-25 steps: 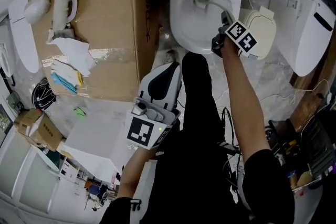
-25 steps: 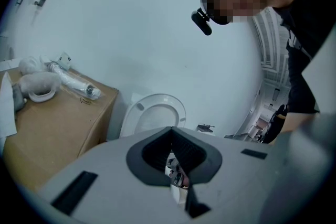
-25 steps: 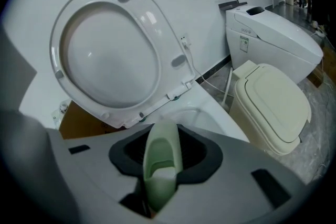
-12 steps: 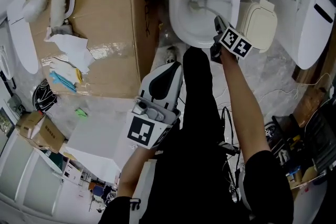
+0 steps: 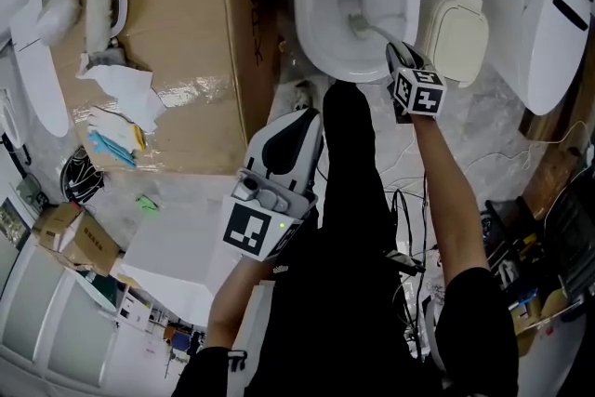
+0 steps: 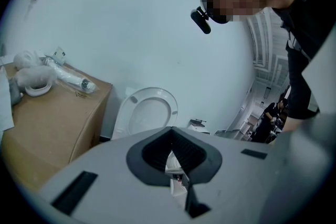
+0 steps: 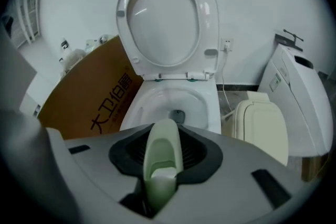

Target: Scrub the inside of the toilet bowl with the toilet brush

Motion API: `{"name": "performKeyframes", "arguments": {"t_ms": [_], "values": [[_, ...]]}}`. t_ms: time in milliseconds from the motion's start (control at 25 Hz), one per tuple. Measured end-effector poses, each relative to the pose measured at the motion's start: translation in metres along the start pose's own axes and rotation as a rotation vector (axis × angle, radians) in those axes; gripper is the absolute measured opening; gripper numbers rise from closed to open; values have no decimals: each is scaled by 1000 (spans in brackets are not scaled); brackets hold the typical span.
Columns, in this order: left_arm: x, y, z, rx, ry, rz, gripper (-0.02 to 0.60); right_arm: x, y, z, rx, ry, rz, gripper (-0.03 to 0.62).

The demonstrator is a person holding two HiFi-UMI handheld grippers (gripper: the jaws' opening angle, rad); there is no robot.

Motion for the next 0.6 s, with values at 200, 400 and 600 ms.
{"name": "performKeyframes", "arguments": {"t_ms": [200, 400, 600], "values": [[4, -7, -11, 2, -12, 4, 8, -4, -29, -9, 25, 12, 224, 121], [12, -14, -21, -6, -34, 22, 8, -6, -64, -19, 32, 20, 410, 121], [18, -22, -30, -21, -51, 49, 8, 1, -97, -28, 26, 2, 562, 121]]}}
Point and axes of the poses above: the fingertips, and each gripper's own axes: z backward along the fingers, x to its left, y out of its underside, the point moved 2 cm from there along z, backward along the fingers, and after that the axes turned 8 degrees about x, right-handed, at the moved point
